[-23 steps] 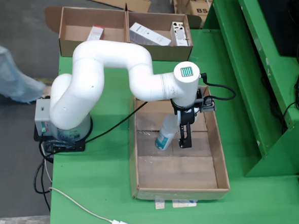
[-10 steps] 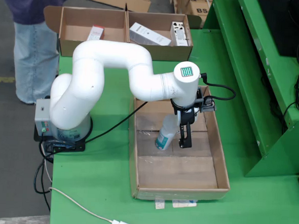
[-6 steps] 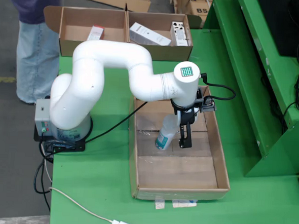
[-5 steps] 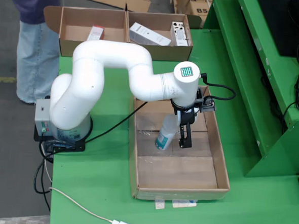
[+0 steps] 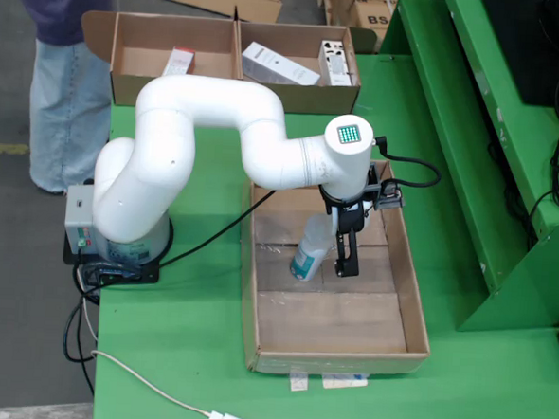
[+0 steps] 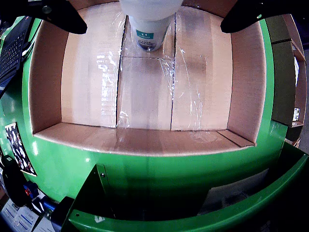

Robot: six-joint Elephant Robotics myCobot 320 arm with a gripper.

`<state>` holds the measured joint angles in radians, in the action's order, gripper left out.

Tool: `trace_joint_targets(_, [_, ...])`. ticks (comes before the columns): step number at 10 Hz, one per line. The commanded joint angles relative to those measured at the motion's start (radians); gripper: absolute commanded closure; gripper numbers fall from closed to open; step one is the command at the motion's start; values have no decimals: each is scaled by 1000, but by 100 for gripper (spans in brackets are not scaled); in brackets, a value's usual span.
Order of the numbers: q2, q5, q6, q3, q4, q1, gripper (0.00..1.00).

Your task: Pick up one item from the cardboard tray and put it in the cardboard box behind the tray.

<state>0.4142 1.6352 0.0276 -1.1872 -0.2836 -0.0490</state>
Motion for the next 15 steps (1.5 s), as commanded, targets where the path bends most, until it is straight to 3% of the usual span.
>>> trace_joint_targets(1, [-120, -10, -18, -82, -29, -8, 0])
trace_joint_targets(5, [-186, -10, -14, -170, -32, -4, 0])
trace_joint_targets(15, [-185, -9, -13, -172, -28, -3, 0])
